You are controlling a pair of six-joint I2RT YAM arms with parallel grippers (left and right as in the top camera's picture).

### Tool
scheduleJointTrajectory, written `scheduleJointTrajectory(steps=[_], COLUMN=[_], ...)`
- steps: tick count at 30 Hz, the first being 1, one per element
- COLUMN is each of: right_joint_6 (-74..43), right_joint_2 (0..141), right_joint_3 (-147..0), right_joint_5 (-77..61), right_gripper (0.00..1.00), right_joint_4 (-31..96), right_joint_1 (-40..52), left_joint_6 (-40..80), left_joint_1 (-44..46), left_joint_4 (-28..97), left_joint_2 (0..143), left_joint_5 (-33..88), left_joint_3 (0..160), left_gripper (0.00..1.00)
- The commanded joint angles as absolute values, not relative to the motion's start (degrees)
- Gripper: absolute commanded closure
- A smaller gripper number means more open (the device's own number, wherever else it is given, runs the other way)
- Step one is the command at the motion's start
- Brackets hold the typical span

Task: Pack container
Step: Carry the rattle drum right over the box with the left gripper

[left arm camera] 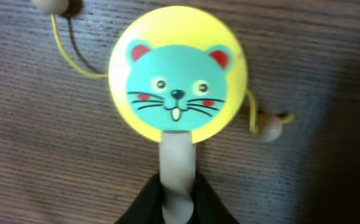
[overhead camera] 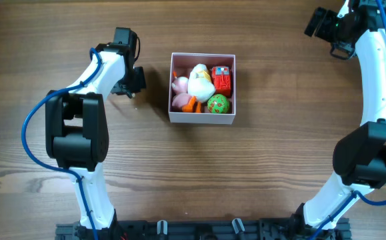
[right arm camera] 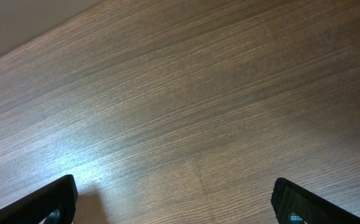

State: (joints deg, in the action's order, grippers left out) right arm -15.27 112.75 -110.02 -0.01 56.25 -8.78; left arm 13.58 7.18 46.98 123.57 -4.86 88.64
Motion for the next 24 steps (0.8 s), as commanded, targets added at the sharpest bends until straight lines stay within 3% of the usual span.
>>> scheduleJointTrajectory(steps=[1,12,18,24], right_joint_6=[-15.2,-15.2,-15.2,-15.2], right_joint_2=[112.3,112.3,112.3,112.3], right_joint_3=[-109.9,-109.9,-109.9,-109.9], right_joint_5=[-0.8,-0.8,-0.8,-0.8], right_gripper=[0.0,0.0,0.0,0.0], right_joint_4=[56.1,56.1,56.1,56.1], right_joint_1=[-8.6,-8.6,-8.6,-8.6], left_joint_6=[14.0,14.0,14.0,14.0], left_joint_1=[7.0,7.0,8.4,14.1], left_joint_4=[46.9,47.6,48.0,48.4], left_joint_2=[124.7,120.2,112.9,108.5], left_joint_5=[-5.0,-4.7,8.7,10.0], left_joint_3=[88.2,93.5,98.7,98.7], left_gripper=[0.94,0.94,0.93,0.93])
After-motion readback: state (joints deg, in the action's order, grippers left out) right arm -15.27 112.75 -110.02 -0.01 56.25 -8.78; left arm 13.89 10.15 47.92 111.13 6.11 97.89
